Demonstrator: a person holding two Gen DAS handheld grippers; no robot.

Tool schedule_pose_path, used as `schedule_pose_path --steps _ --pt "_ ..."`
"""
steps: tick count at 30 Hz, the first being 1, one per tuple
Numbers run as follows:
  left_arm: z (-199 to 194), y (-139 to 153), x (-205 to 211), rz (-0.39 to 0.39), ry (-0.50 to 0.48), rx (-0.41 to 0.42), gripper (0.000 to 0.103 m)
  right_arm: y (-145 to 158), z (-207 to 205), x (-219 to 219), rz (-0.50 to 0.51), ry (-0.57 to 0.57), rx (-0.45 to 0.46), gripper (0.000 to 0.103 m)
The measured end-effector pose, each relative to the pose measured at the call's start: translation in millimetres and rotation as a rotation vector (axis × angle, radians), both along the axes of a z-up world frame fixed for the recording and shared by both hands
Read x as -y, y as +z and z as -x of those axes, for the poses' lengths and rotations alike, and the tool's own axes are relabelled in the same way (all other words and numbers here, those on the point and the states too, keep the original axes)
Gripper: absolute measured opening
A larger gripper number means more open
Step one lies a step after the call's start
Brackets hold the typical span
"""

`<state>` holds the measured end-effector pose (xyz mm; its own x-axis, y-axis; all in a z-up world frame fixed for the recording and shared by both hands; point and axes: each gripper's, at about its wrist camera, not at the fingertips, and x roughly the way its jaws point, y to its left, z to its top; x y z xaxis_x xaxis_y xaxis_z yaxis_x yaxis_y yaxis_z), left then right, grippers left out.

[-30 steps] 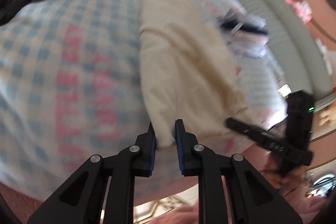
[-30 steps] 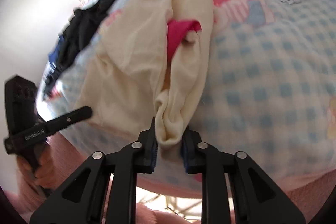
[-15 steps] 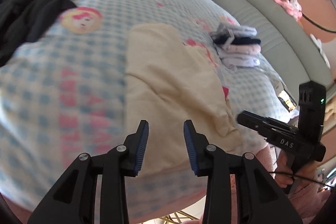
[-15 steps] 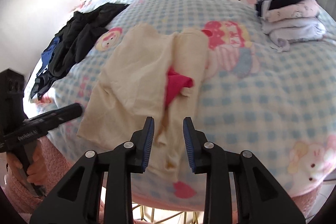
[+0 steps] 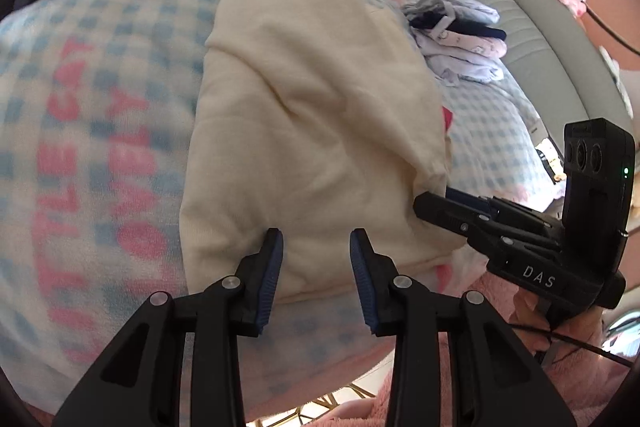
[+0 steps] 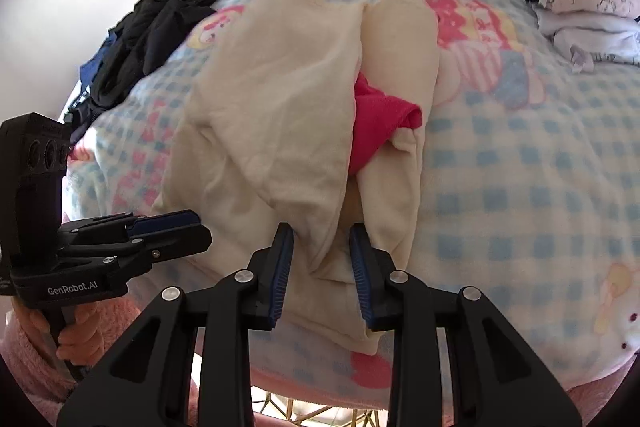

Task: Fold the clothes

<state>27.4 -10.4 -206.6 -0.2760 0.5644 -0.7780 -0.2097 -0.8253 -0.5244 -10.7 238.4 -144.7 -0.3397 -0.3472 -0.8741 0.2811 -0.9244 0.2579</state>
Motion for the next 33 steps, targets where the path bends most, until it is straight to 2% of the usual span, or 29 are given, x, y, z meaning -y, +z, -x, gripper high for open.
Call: schedule_pose_path --steps 4,6,13,18,22,26,30,32,33 --pt "10 23 3 0.005 0.004 -0.077 0.04 16 8 -11 0.065 -0.028 -0.015 0.03" --pt "19 30 5 -0.011 0.01 -0.101 0.041 21 15 -14 0.096 -0.039 -0.02 0.038" --pt "46 44 10 -0.013 0.057 -0.141 0.043 36 38 -9 0.076 -0.047 -0.059 0.039" --pt "61 44 9 0.031 0.09 -0.139 0.043 42 59 -18 0.015 -0.064 -0.087 0.04" --pt "73 47 17 0.045 0.134 -0.164 0.043 38 74 -26 0.095 -0.069 -0.05 0.04" --pt "82 42 26 0.004 0.164 -0.143 0.043 34 88 -14 0.097 -0.04 -0.031 0.04" --pt "81 35 22 0.001 0.153 -0.141 0.043 26 113 2 0.16 0.007 0.0 0.055" --pt "82 32 20 -0.004 0.153 -0.14 0.044 11 130 8 0.173 0.02 0.04 0.055" --pt "83 32 21 -0.015 0.157 -0.138 0.044 3 138 11 0.172 0.025 0.059 0.044"
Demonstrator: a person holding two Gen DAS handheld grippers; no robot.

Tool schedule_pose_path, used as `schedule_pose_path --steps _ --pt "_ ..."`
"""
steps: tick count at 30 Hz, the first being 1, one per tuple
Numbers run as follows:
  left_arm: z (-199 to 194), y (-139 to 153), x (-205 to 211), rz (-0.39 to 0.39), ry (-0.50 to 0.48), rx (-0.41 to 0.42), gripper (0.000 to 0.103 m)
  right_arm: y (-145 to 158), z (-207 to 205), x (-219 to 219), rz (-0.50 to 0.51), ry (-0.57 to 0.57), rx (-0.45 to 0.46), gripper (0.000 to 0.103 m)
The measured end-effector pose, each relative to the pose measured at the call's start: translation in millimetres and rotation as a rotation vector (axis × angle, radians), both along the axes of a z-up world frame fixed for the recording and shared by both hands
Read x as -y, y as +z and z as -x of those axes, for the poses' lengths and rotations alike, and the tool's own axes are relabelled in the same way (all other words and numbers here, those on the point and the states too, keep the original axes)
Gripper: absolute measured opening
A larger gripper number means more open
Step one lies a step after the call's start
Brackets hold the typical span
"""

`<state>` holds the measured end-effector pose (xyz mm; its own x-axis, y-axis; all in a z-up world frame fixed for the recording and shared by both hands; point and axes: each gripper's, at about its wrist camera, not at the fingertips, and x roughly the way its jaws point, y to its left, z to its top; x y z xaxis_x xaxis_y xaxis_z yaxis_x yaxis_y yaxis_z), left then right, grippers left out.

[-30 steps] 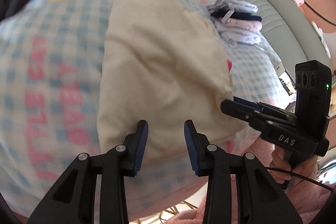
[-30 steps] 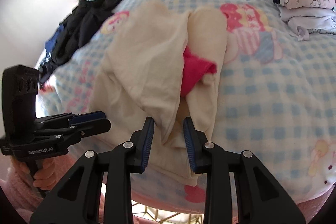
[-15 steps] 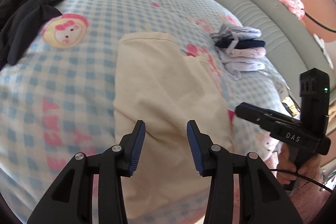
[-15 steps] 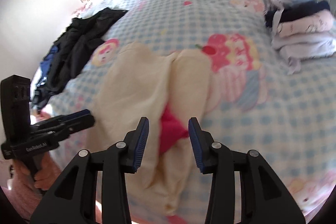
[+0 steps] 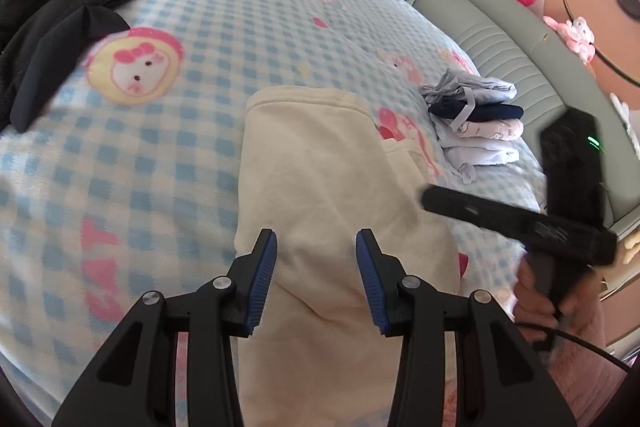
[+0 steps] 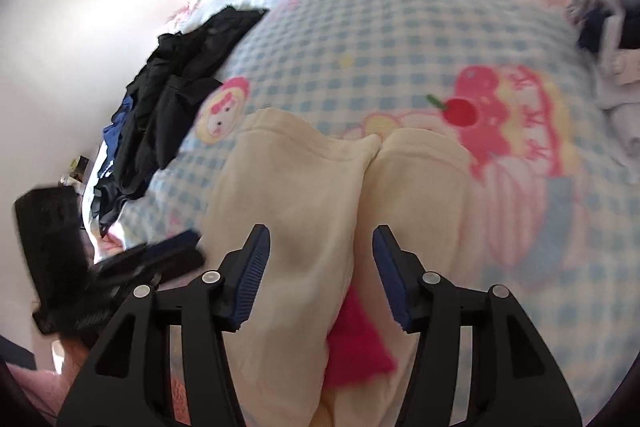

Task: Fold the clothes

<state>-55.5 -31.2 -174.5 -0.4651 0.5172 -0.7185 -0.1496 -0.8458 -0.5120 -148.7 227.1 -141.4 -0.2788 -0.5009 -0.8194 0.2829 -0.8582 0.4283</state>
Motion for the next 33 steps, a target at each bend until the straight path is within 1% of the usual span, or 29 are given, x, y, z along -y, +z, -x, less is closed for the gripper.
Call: schedule_pose_path --steps 2,3,7,11,14,16,18,19,20,21,23,25,26,27,28,29,30,31,32,33 --pt "1 0 2 -0.025 0.008 0.002 0.044 -8 7 6 0.016 0.015 0.026 0.011" --pt "1 0 3 -0.037 0.012 0.003 0.044 -8 6 9 0.022 0.02 0.02 0.008" --pt "3 0 7 -0.087 0.017 0.005 0.045 17 -6 13 -0.007 0.004 -0.1 0.004" --pt "1 -5 8 -0.186 0.037 0.018 0.046 33 -6 3 -0.066 -0.034 -0.174 0.003" --pt "-3 -1 3 -0.154 0.047 -0.025 0.046 37 0 -6 -0.104 -0.075 -0.207 0.002" --pt "-2 -1 -3 -0.128 0.024 -0.031 0.046 36 8 -12 -0.132 -0.096 -0.215 0.002" --pt "4 -8 -14 -0.051 -0.016 -0.016 0.046 31 17 -17 -0.173 -0.117 -0.214 0.002" --pt "6 -13 -20 -0.015 -0.033 -0.004 0.046 21 23 -19 -0.204 -0.121 -0.197 0.002" --pt "8 -18 -27 0.031 -0.04 0.0 0.046 10 26 -20 -0.208 -0.115 -0.156 0.002" --pt "8 -17 -33 0.06 -0.049 -0.01 0.046 1 28 -22 -0.207 -0.117 -0.129 0.002" --pt "7 -14 -42 0.112 -0.068 -0.036 0.047 -4 23 -30 -0.183 -0.144 -0.121 0.003" --pt "5 -8 -45 0.12 -0.075 -0.057 0.047 5 14 -40 -0.122 -0.169 -0.123 0.003" --pt "4 -6 -44 0.11 -0.069 -0.059 0.047 10 9 -45 -0.089 -0.183 -0.123 0.006" --pt "4 -3 -42 0.099 -0.062 -0.06 0.047 16 4 -50 -0.056 -0.189 -0.122 0.013" --pt "3 -1 -40 0.086 -0.056 -0.061 0.047 22 -3 -52 -0.027 -0.18 -0.118 0.017" --pt "2 1 -37 0.077 -0.049 -0.063 0.047 26 -9 -53 0.004 -0.162 -0.115 0.024" --pt "0 3 -33 0.067 -0.042 -0.065 0.047 29 -17 -52 0.039 -0.137 -0.107 0.028" --pt "-1 5 -30 0.058 -0.036 -0.067 0.048 29 -24 -48 0.063 -0.111 -0.09 0.032" --pt "-3 6 -28 0.051 -0.034 -0.066 0.048 27 -30 -46 0.084 -0.085 -0.067 0.043" --pt "-5 6 -26 0.044 -0.034 -0.065 0.049 22 -34 -42 0.084 -0.068 -0.051 0.047"
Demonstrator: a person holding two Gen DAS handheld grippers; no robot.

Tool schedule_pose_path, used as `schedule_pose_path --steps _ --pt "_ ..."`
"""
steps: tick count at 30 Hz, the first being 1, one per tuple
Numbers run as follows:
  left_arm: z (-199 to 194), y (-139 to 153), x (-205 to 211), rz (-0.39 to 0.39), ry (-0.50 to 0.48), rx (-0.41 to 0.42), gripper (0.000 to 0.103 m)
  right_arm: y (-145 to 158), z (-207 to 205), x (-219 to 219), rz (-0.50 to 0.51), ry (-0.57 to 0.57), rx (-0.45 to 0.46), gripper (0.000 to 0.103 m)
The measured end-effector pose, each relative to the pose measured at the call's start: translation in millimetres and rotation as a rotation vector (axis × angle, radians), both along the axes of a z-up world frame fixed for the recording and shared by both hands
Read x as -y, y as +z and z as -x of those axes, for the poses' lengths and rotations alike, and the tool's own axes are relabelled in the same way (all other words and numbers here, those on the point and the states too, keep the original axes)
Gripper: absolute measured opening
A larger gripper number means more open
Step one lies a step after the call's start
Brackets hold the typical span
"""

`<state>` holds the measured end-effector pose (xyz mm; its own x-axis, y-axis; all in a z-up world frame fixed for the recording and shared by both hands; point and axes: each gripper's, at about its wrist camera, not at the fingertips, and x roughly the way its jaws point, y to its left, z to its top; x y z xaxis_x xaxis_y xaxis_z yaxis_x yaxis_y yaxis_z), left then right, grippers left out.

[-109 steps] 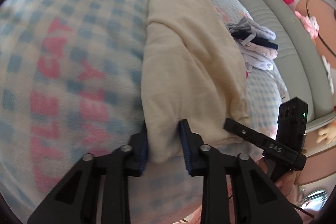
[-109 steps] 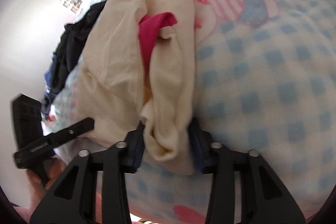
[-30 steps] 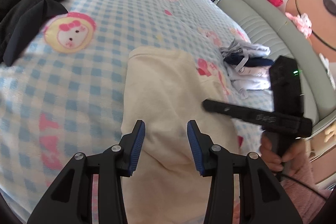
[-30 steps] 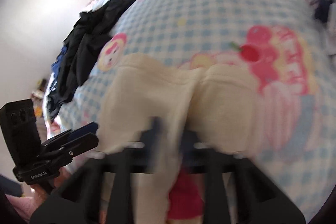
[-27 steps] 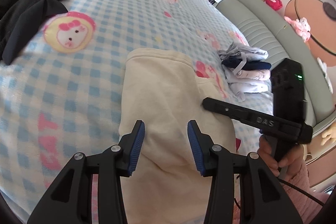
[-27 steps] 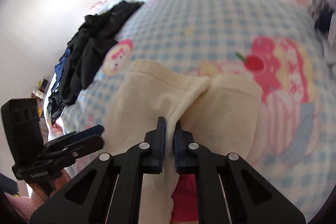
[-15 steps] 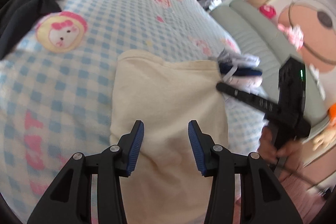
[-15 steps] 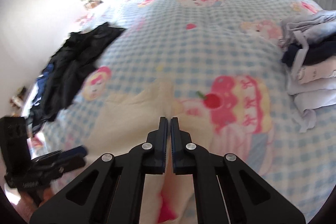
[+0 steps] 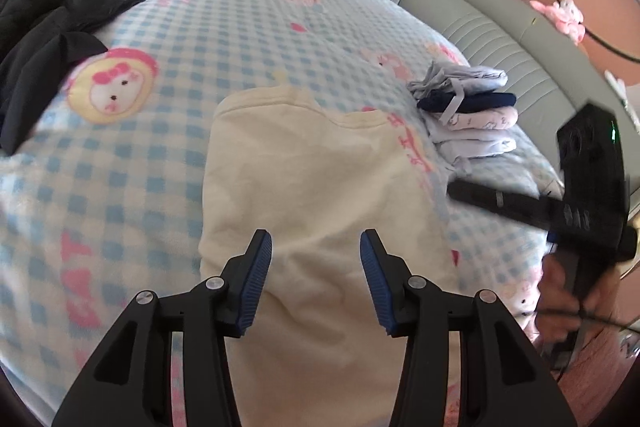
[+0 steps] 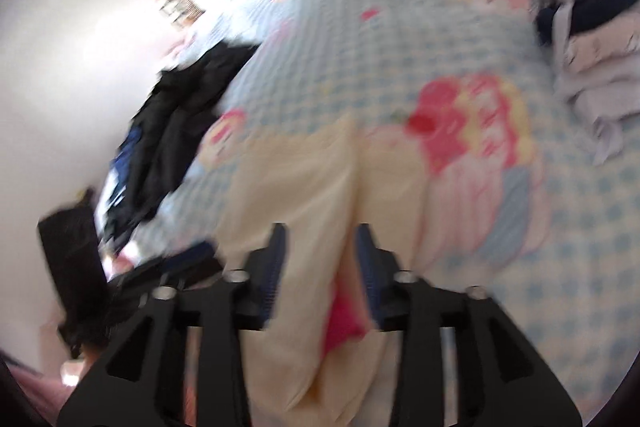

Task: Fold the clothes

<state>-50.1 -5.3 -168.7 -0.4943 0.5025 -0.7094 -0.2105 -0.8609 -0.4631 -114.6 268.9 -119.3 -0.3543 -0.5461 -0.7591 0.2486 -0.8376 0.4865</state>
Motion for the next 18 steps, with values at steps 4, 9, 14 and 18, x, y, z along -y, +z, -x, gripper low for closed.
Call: schedule_pose_path --steps 4,9,14,18 --pt "-8 -1 5 -0.018 -0.002 0.01 0.049 -26 -15 23 -0.085 0.051 0.036 0.029" --pt "-17 3 0 0.004 -0.017 0.006 0.049 -12 -29 31 -0.124 -0.002 -0.041 0.01" --pt "-18 -1 0 -0.017 -0.026 0.021 0.053 10 -43 26 -0.127 -0.046 -0.103 0.009" --pt "-20 -2 -5 -0.025 -0.043 0.026 0.053 -2 -44 12 -0.158 -0.085 -0.079 0.009"
